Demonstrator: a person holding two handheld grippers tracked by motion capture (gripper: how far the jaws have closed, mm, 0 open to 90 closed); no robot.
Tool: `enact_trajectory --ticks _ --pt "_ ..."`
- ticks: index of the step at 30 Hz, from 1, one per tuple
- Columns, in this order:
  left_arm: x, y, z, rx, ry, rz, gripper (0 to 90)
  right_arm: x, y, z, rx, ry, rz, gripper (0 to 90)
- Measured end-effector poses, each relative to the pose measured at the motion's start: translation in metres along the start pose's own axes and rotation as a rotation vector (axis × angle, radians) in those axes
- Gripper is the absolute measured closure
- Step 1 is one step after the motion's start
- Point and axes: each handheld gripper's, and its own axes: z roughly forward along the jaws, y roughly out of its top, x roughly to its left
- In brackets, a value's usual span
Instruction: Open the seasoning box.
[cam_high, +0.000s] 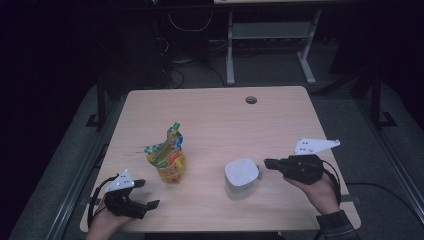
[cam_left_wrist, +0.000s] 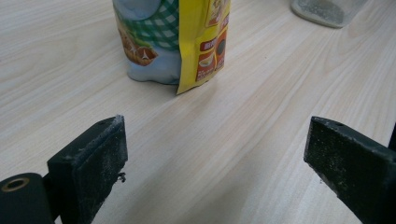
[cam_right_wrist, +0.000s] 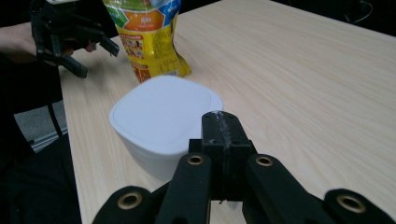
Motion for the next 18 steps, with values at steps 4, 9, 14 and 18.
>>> enact_trajectory --ticks 4,9,14,18 --pt "0.001 0.0 0.0 -0.005 0.003 -0.01 5.5 0.003 0.009 0.005 0.001 0.015 -0.019 90.0" --pt "0.002 -0.001 0.0 -0.004 0.003 -0.016 5.5 0.004 0.017 0.014 0.011 0.025 -0.042 90.0" --pt "0.002 -0.001 0.0 -0.006 0.002 -0.017 5.5 0.004 0.021 0.022 0.026 0.031 -0.049 90.0" --pt "0.003 -0.001 0.0 -0.005 0.006 -0.016 5.5 0.004 0.019 0.026 0.037 0.032 -0.051 90.0"
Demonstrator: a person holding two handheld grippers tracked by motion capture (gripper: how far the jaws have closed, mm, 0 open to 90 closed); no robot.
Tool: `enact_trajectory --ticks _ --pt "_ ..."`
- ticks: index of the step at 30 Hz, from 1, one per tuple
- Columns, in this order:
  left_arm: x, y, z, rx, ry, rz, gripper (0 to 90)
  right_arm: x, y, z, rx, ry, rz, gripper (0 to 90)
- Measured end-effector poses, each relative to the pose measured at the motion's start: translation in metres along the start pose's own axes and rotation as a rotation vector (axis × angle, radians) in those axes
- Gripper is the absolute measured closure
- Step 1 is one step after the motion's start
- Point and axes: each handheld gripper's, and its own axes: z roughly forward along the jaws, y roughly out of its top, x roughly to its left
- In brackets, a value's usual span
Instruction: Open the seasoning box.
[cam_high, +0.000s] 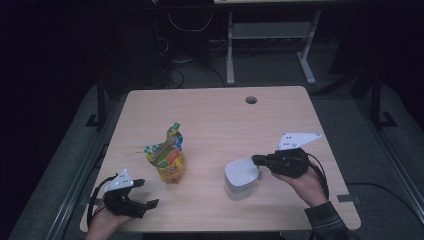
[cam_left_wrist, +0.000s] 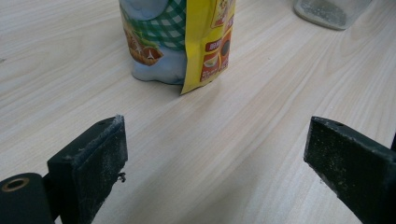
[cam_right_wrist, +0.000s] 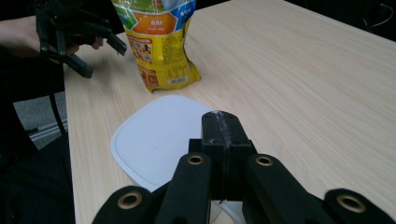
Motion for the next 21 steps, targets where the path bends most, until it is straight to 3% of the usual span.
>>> enact_trajectory --ticks 21 --pt "0.0013 -0.0004 -0.0003 0.001 0.0 0.0 5.5 -0.003 -0.0108 0.0054 0.035 0.002 0.016 90.0"
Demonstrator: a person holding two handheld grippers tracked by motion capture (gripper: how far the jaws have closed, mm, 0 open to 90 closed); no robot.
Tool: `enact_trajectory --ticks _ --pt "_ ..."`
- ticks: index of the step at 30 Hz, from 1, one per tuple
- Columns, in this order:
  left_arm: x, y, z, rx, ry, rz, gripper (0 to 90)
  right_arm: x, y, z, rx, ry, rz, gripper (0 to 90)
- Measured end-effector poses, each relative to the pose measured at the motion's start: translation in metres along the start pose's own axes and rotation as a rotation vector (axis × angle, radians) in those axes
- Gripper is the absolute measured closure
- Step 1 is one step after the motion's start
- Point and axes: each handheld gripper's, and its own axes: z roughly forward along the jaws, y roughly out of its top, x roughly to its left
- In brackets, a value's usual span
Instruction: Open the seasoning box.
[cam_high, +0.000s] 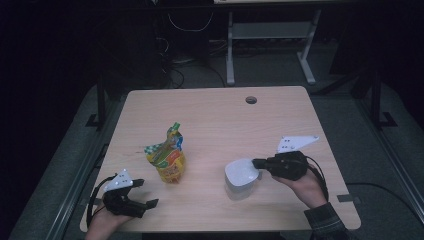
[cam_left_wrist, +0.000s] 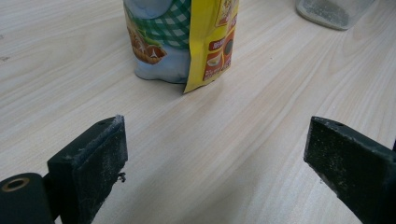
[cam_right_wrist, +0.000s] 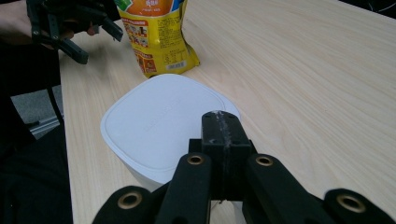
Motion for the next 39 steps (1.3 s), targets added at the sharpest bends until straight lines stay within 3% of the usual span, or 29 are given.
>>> enact_trajectory --ticks 39 --pt "0.0 0.0 -0.0008 0.003 0.003 0.003 5.5 -0.007 -0.0065 -0.002 -0.009 -0.012 0.024 90.0"
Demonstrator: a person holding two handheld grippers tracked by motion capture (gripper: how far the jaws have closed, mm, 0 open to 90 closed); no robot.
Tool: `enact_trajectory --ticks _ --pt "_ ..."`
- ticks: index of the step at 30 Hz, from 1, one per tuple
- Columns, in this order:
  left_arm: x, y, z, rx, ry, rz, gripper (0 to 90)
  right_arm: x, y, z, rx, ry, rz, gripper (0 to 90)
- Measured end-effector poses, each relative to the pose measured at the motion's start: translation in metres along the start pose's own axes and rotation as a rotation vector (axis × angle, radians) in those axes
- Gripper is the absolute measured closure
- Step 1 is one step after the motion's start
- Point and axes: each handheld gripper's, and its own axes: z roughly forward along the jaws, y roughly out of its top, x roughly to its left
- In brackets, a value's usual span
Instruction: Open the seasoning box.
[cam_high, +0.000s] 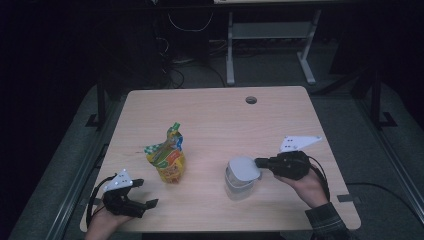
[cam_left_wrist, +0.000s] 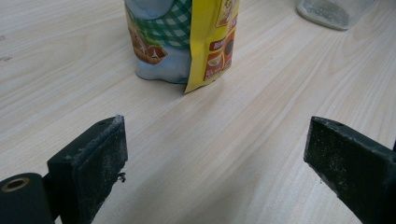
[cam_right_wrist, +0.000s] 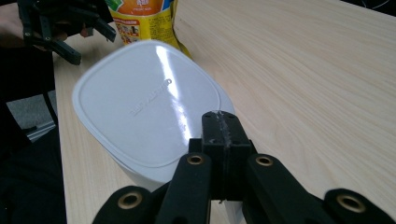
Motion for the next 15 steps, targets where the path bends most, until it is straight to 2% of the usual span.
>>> enact_trajectory --ticks 15 --pt "-0.0002 0.0 -0.0004 -0.003 0.001 -0.004 5.5 -0.005 -0.0068 0.0017 0.012 -0.007 0.017 90.0"
